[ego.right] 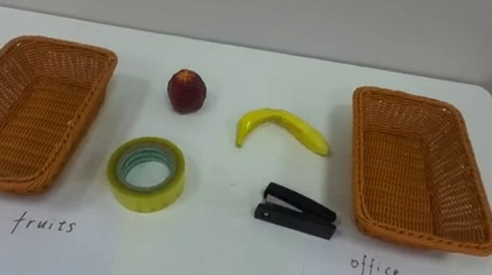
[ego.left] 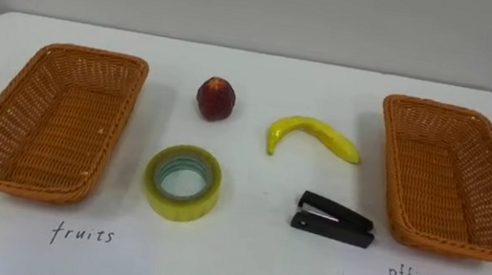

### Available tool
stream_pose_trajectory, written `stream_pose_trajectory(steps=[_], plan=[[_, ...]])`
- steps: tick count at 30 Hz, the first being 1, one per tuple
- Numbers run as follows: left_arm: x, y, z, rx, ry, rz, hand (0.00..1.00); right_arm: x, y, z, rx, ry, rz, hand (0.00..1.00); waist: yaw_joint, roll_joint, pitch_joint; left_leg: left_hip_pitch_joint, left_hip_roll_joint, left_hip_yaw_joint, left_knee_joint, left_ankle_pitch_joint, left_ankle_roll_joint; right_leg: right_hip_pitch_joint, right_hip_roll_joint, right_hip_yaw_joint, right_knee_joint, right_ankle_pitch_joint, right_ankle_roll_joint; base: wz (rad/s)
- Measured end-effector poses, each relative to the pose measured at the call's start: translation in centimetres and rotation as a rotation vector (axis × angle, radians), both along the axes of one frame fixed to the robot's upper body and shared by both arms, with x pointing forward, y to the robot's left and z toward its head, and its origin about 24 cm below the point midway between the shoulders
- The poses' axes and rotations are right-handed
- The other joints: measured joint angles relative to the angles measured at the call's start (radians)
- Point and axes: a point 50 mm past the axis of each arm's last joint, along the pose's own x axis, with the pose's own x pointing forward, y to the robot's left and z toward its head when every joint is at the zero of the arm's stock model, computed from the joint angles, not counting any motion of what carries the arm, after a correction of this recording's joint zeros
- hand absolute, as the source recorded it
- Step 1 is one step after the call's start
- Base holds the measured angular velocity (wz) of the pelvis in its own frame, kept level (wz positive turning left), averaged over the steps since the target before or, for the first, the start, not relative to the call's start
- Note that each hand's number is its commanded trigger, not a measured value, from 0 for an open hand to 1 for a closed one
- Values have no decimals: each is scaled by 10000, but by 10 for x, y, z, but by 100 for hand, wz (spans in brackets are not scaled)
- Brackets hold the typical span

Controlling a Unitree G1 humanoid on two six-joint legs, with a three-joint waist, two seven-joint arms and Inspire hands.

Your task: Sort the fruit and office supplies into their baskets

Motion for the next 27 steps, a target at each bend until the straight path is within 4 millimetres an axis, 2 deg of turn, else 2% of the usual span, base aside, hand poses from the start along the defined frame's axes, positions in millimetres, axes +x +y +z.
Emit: stream_pose_trajectory(steps=[7,15,20,23,27], plan=[[-1,0,0,6,16,31,0,-6,-7,1,-315,106,-1050,0,-179,30,15,114,12,63,-154,-1,0,-13,23,96,-8,-5,5,-3],[-8,8,2,196,164,813,0,-46,-17,4,-863,1128,-4105,0,-466,7,5,154,13,60,-157,0,-1,12,36,168,24,-2,1,-1],[-9,14,3,351,84,1306,0,-60,-22,6,-1120,1603,-5765,0,-718,-150,-1,220,5,114,-141,1,1,-14,12,230,96,-40,-1,-3],[-11,17,4,433,72,1492,0,-61,-26,7,-1389,1727,-6327,0,-801,-310,-1,337,14,293,-147,-2,-1,-83,2,385,380,-171,-20,-11],[-9,20,5,469,-9,1507,0,-60,-31,8,-1644,1779,-7200,0,-813,-384,3,325,30,351,-154,-14,-10,-147,33,498,419,-152,-39,-10]])
